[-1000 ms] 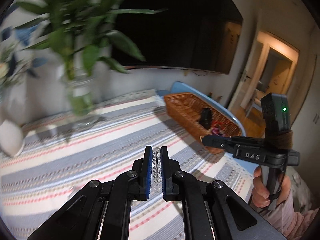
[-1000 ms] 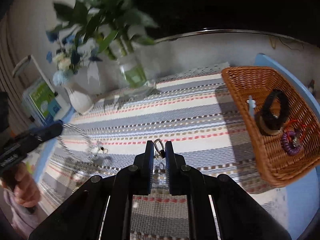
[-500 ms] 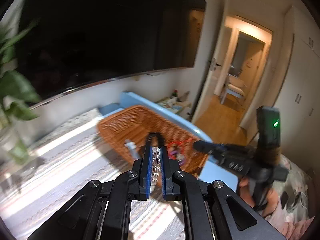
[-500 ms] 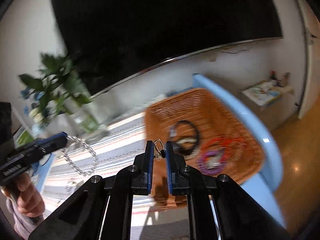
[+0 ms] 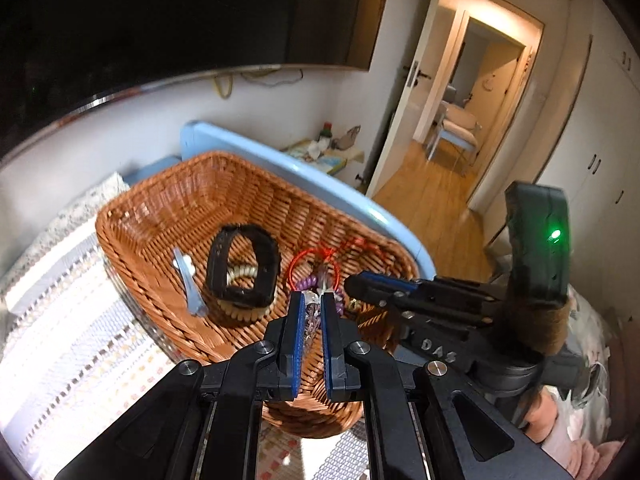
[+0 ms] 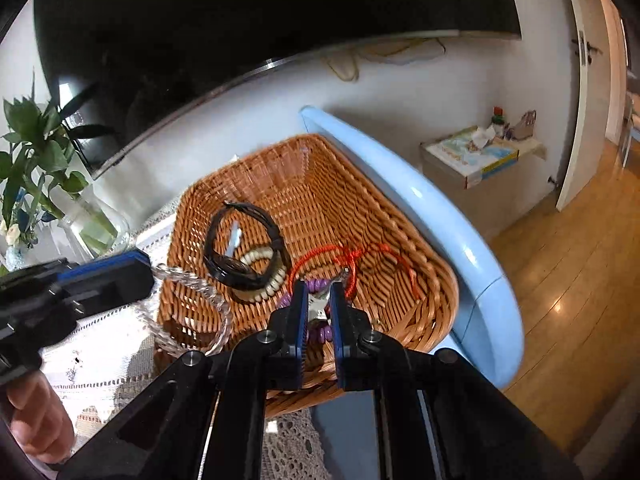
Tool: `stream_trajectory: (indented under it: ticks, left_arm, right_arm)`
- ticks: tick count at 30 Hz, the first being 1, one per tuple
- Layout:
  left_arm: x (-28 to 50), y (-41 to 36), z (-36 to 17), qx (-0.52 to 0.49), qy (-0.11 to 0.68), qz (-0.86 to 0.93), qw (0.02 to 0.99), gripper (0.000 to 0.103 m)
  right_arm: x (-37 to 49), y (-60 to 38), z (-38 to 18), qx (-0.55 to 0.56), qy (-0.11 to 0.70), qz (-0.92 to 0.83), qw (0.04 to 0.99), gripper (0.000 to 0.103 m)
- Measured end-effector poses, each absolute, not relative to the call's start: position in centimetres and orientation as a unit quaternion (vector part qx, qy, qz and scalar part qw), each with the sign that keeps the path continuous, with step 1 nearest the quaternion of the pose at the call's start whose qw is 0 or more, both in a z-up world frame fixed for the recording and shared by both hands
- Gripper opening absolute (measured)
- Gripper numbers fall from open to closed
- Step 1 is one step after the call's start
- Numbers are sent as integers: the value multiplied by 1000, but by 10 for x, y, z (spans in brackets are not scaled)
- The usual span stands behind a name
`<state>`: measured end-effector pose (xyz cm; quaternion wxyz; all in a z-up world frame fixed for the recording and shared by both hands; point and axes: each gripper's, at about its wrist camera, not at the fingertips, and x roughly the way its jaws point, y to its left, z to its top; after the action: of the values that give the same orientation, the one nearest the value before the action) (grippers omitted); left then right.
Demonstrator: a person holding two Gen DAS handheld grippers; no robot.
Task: Organize jewelry
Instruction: 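Carry both chains to the wicker basket and open both tools inside, then move both tools back over the remaining chains on the table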
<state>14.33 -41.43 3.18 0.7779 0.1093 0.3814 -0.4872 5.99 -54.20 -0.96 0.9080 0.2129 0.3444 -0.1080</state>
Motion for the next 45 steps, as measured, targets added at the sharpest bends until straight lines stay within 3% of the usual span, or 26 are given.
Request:
stream_trajectory:
  ticks: [5,7,9,11,13,21,33,39,45]
  left_arm:
    - [144,-420,16,117,402,-487,766,8]
    - [146,-418,12,113,416,-488,759,17]
    - [145,-413,12,106,419,-488,758,43]
    - [142,-406,15,103,413,-485,764,51]
    - [138,-397,21,97,409,-489,764,51]
    - [123,-340,42,76,390,-470,788,51]
    - [116,-154,73,-26,342,-381,859,51]
    - [107,-41,64,-70,310,-259,912,51]
    - [102,48,18,-126,336,-181,915,51]
  right_arm:
    - [57,-547,-14,218,343,-110,907,13]
    - [55,-546,-11,221,339,-109,908,15]
    - [52,-545,-9,229,336,-105,908,19]
    - [48,-545,-7,233,332,-102,908,26]
    - [45,-542,-3,232,328,-104,910,33]
    - [39,-512,19,222,316,-85,919,34]
    - [54,-413,48,157,316,-16,936,36]
    - [79,-339,44,124,334,35,934,36]
    - [104,-268,10,118,360,101,920,36]
